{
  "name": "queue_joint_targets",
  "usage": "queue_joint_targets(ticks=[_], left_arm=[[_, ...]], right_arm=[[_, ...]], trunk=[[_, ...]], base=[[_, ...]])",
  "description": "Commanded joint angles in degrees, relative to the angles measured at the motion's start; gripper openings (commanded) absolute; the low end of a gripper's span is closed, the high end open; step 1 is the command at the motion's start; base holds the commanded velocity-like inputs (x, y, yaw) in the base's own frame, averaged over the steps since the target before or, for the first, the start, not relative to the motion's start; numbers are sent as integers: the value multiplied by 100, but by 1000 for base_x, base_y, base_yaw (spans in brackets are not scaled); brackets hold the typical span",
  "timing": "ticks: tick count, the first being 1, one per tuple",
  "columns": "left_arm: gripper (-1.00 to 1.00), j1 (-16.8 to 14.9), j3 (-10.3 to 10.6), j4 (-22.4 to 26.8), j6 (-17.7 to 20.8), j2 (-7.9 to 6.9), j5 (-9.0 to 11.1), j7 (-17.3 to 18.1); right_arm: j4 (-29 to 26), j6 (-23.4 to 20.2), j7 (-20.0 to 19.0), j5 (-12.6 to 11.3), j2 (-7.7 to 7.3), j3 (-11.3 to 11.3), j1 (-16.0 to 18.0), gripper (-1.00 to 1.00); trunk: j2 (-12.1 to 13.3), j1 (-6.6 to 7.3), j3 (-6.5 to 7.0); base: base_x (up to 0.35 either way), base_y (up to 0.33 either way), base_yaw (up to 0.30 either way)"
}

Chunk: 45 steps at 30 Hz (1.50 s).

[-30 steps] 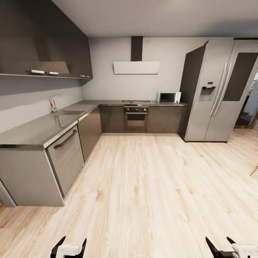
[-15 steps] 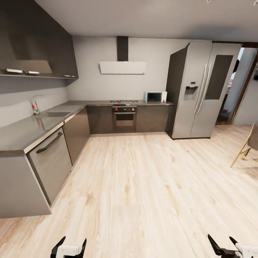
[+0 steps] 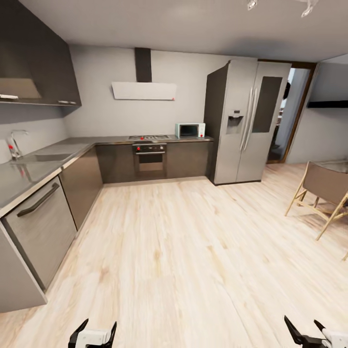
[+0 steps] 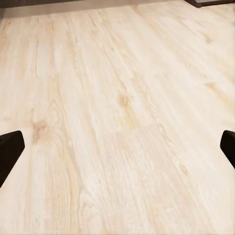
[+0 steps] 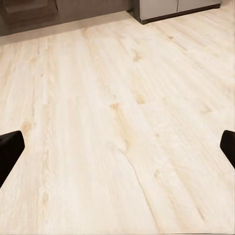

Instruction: Put the three can of soda from the living room inside the tash can in the kitchen.

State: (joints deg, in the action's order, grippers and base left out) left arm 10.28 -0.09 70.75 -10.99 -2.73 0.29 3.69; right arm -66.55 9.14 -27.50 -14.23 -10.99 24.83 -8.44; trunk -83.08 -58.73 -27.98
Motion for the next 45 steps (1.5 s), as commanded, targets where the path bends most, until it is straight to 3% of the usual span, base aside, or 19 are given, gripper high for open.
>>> queue_joint_targets(ticks=[1,13,32,45], left_arm=[[100,0,0,0,0,0,1,0],[100,0,0,0,-2,0,-3,7],[100,0,7,-8,0,-3,-42,9],[100,0,5,-9,-3,-4,-43,9]], right_arm=[[0,0,0,0,0,3,0,100],[2,0,2,5,0,13,0,100],[15,3,6,8,9,14,0,100],[55,10,-1,0,10,14,0,100]], trunk=[[0,0,0],[0,0,0],[0,0,0],[0,0,0]], base=[[0,0,-252],[80,56,-252],[289,153,-251],[104,4,-135]])
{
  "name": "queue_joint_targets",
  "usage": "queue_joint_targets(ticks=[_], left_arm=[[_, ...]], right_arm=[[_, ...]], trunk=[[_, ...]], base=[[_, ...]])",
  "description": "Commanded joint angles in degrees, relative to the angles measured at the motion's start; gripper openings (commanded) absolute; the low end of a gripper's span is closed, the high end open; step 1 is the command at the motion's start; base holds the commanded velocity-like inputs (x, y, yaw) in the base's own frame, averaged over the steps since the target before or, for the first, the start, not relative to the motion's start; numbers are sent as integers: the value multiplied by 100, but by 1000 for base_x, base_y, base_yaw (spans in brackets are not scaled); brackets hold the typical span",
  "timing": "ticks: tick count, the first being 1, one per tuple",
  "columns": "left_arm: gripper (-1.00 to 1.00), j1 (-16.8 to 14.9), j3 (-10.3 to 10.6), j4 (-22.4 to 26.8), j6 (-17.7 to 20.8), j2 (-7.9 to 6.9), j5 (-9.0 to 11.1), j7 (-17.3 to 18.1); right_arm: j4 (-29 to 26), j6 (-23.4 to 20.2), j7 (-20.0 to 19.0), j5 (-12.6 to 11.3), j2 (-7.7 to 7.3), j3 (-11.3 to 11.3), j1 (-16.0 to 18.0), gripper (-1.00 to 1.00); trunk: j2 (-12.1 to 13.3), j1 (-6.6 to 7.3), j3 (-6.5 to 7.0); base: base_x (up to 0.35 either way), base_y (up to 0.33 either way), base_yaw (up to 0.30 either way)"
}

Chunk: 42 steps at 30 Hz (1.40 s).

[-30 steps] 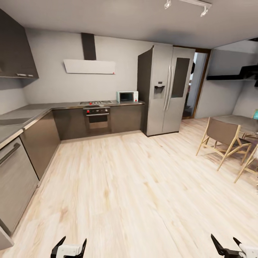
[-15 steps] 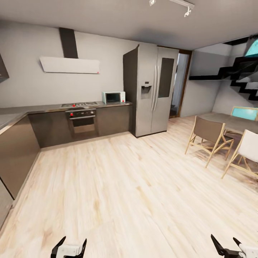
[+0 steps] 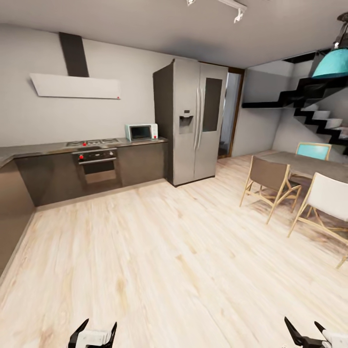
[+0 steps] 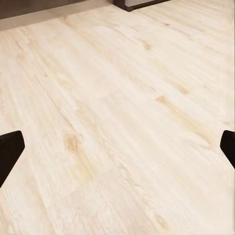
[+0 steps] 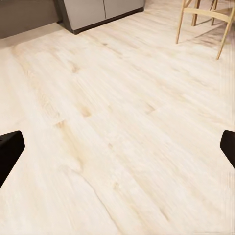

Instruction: Put the three can of soda from the living room inside the tash can in the kitchen.

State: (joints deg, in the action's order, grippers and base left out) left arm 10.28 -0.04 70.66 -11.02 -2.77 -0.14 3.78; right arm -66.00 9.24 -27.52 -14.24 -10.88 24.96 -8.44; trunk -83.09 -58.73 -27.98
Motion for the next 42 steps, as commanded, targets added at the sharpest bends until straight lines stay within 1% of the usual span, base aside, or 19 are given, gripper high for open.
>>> queue_joint_targets(ticks=[1,42], left_arm=[[100,0,2,0,2,-2,-6,0],[100,0,30,0,-5,-4,5,9]], right_arm=[[4,-1,0,0,-1,0,0,100],[8,7,1,0,3,2,0,100]], trunk=[[1,1,0],[1,1,0]], base=[[112,-148,-234],[157,-240,-232]])
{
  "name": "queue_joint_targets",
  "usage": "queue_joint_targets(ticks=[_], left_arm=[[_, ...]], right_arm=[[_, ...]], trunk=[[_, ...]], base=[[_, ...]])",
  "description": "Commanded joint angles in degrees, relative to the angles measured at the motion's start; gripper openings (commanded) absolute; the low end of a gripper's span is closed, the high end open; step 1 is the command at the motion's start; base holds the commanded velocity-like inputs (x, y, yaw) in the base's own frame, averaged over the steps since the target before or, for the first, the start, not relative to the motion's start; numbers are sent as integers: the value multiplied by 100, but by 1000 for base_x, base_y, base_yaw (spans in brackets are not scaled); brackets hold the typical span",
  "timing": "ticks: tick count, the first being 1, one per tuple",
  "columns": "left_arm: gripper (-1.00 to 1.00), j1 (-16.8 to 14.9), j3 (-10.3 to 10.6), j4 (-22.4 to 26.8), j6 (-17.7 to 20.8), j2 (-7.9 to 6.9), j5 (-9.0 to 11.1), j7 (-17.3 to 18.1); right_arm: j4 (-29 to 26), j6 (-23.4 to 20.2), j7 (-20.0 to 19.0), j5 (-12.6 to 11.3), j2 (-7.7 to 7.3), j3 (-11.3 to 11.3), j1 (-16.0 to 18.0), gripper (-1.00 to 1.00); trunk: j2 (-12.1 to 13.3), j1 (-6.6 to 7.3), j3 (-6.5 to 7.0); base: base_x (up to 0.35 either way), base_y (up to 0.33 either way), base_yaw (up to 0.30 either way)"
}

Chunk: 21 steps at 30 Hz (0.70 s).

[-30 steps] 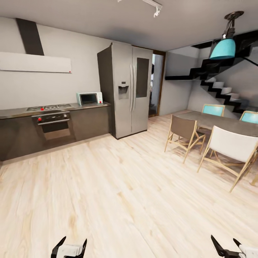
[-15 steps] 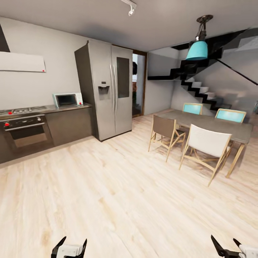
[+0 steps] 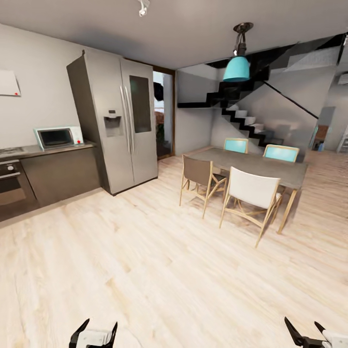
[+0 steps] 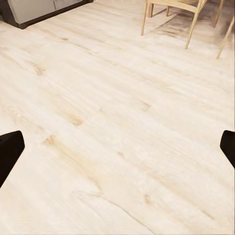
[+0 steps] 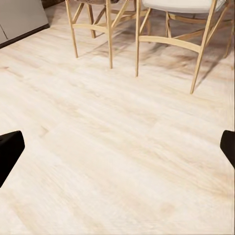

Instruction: Put the three can of soda from the living room inside the tash can in the kitchen.

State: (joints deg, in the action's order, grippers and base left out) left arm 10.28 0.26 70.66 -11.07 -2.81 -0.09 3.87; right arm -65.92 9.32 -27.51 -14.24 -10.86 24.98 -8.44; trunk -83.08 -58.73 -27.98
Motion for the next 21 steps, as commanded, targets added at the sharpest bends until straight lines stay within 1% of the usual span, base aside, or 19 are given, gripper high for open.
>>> queue_joint_targets(ticks=[1,12,21], left_arm=[[100,0,0,0,0,0,0,0],[100,0,8,0,0,0,0,0],[100,0,9,0,0,0,0,0]], right_arm=[[0,0,0,0,-1,0,0,100],[0,8,2,2,3,-2,0,100],[7,-7,8,0,-4,-2,0,100]], trunk=[[0,0,0],[0,0,12],[0,0,69]], base=[[168,-247,-166],[168,-247,-67],[168,-247,-152]])
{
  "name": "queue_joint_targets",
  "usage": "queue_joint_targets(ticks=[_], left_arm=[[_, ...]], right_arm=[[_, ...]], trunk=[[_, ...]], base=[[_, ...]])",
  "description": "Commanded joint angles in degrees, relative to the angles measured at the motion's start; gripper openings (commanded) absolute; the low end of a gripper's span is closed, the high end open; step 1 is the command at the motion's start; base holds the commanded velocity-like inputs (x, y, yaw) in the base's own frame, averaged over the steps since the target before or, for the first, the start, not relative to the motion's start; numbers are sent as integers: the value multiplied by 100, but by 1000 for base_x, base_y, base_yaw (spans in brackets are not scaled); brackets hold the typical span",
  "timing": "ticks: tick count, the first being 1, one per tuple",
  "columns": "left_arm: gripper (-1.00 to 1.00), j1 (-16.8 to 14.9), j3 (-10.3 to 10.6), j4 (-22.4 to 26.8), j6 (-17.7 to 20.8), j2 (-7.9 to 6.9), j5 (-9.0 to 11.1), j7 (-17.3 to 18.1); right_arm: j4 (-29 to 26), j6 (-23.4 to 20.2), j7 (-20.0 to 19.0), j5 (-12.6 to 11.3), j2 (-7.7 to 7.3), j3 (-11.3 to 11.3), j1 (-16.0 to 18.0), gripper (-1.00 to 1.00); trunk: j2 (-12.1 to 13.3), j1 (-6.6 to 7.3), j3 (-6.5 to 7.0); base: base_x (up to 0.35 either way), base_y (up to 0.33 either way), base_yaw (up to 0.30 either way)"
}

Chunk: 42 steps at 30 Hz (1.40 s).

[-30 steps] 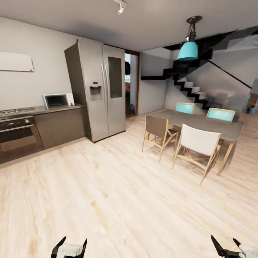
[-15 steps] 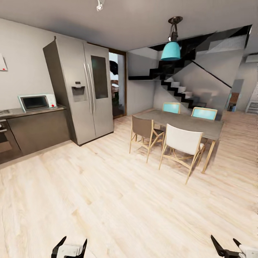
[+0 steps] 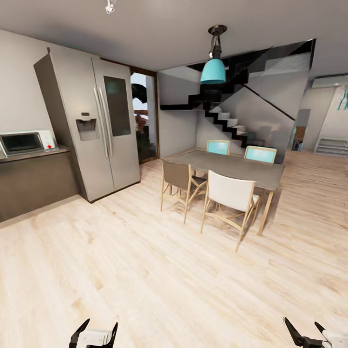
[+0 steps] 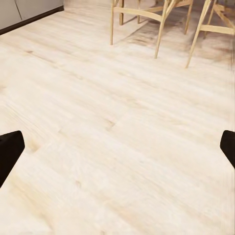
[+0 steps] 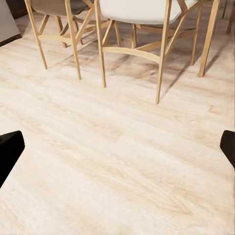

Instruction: Put the three can of soda from the living room inside the tash can in the kitchen.

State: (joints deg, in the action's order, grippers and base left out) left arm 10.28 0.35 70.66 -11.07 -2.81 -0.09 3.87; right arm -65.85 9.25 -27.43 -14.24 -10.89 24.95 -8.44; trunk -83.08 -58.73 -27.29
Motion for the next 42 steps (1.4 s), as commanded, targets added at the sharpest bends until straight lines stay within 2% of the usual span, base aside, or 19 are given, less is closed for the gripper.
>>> queue_joint_targets(ticks=[1,10,17,30,42], left_arm=[[100,0,0,0,0,0,0,0],[100,0,-15,0,2,0,1,-3],[100,0,-49,-9,26,2,16,-7],[100,-9,-42,-137,61,0,18,14],[100,-9,-35,-141,62,0,18,17]], right_arm=[[1,-1,0,0,0,0,0,100],[2,-2,-7,0,-1,1,0,100],[1,4,-8,0,-1,1,0,100],[2,6,-8,0,-1,1,0,100],[24,7,-8,0,-1,1,0,100]], trunk=[[0,0,7],[0,0,73],[0,0,125],[0,0,220],[0,0,308]], base=[[168,-247,-173],[158,-232,-177],[37,-27,-179],[15,268,-183],[154,297,-184]])
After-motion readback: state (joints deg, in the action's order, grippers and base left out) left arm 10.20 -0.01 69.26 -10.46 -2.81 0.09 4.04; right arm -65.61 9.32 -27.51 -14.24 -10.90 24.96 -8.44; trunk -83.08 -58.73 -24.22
